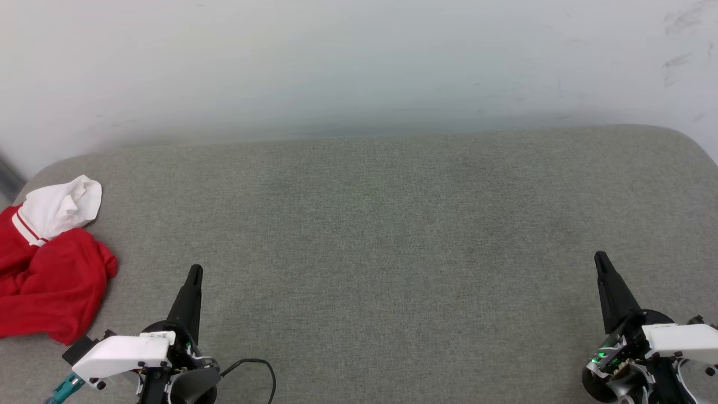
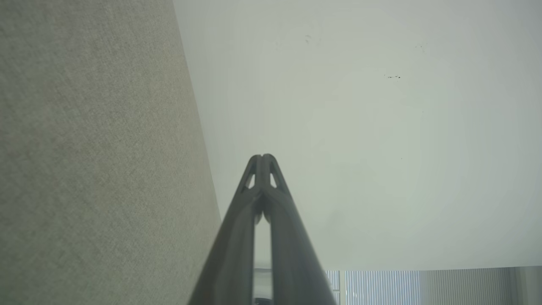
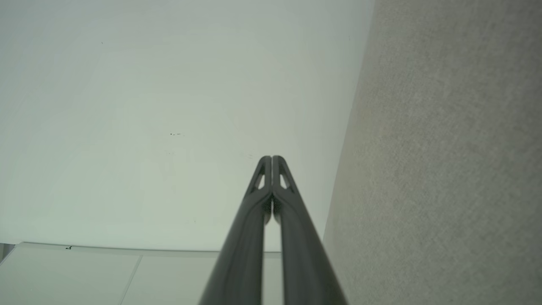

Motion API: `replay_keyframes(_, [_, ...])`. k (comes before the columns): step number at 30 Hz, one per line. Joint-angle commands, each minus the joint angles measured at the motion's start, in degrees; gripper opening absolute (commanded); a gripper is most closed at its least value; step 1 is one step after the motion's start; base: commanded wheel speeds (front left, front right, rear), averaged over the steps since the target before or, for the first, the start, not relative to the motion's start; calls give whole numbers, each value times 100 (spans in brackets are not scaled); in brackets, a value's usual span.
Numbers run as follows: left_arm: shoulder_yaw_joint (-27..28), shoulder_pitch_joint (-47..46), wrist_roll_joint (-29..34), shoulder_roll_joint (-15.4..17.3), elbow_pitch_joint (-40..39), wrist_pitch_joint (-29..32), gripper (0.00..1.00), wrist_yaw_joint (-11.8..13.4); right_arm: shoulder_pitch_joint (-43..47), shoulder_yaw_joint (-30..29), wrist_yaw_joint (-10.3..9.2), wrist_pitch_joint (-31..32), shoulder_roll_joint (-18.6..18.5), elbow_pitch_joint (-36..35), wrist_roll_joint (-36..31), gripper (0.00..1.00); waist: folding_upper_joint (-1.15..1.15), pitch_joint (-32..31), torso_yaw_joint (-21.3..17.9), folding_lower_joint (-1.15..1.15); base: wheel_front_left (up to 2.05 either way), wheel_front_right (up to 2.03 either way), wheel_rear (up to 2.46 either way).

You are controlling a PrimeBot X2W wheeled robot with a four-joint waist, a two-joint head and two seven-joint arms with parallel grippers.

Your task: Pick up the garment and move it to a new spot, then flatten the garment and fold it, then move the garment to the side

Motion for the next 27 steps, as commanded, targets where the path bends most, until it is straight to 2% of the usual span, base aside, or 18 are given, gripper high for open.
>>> replay_keyframes(1, [8,-34,-8,-7,0,14,0,-27,-63,4,-1,-3,18,4,10,0,0,0,0,0,0,0,0])
replay_keyframes(26, [7,-34,-8,-7,-1,14,0,-27,-63,4,0,-3,18,4,10,0,0,0,0,0,0,0,0])
replay_keyframes(27, [-5,0,1,0,-1,0,100,0,0,1,0,-2,0,0,-2,100,0,0,0,0,0,0,0])
